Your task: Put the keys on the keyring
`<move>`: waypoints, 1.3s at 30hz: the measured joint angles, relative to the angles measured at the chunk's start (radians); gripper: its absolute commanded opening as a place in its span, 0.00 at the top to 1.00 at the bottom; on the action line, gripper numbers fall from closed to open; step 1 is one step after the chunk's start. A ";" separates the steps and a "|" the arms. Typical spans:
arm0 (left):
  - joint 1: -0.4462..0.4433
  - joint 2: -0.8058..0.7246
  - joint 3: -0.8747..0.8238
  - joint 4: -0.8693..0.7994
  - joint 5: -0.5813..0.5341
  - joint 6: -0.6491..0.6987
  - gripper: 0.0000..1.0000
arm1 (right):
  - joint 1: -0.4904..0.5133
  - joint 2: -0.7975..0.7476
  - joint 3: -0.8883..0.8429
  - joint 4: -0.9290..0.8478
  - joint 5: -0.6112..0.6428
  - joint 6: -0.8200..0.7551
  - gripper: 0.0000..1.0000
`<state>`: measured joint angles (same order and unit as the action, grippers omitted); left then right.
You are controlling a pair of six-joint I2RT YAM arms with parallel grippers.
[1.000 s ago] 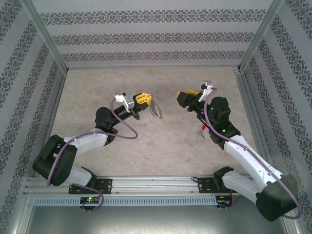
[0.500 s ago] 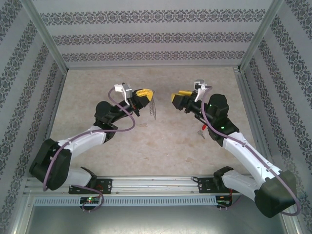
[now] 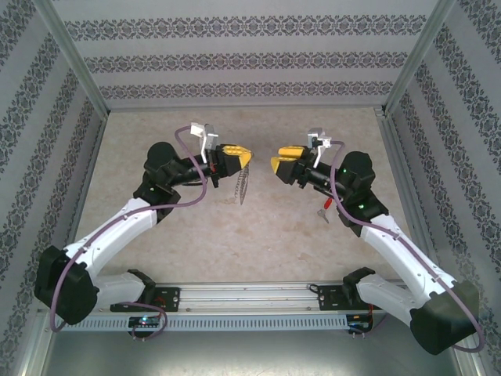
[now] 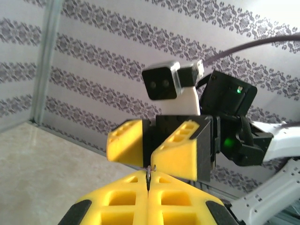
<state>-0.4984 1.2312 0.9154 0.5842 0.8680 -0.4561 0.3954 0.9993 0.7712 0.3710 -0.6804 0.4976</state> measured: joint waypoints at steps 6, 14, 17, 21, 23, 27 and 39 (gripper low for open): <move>0.000 0.067 -0.006 0.055 0.076 -0.064 1.00 | 0.044 0.010 0.048 0.022 -0.052 0.000 0.45; 0.000 0.137 -0.010 0.203 0.132 -0.168 1.00 | 0.085 0.053 0.072 0.019 -0.099 -0.009 0.49; 0.000 0.145 -0.010 0.237 0.148 -0.195 1.00 | 0.085 0.053 0.072 0.016 -0.095 -0.012 0.50; 0.000 0.145 -0.010 0.272 0.156 -0.219 1.00 | 0.084 0.053 0.072 0.015 -0.095 -0.016 0.53; 0.000 0.145 -0.010 0.283 0.158 -0.227 1.00 | 0.084 0.053 0.072 0.014 -0.095 -0.015 0.57; 0.000 0.144 -0.010 0.299 0.161 -0.241 1.00 | 0.085 0.065 0.072 0.018 -0.096 -0.013 0.67; 0.003 0.144 -0.010 0.323 0.149 -0.281 1.00 | 0.093 0.080 0.082 0.046 -0.105 -0.002 1.00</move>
<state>-0.4953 1.3754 0.9051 0.9070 1.0172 -0.7372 0.4889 1.0794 0.8536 0.4168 -0.7856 0.4961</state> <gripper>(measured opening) 0.067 0.039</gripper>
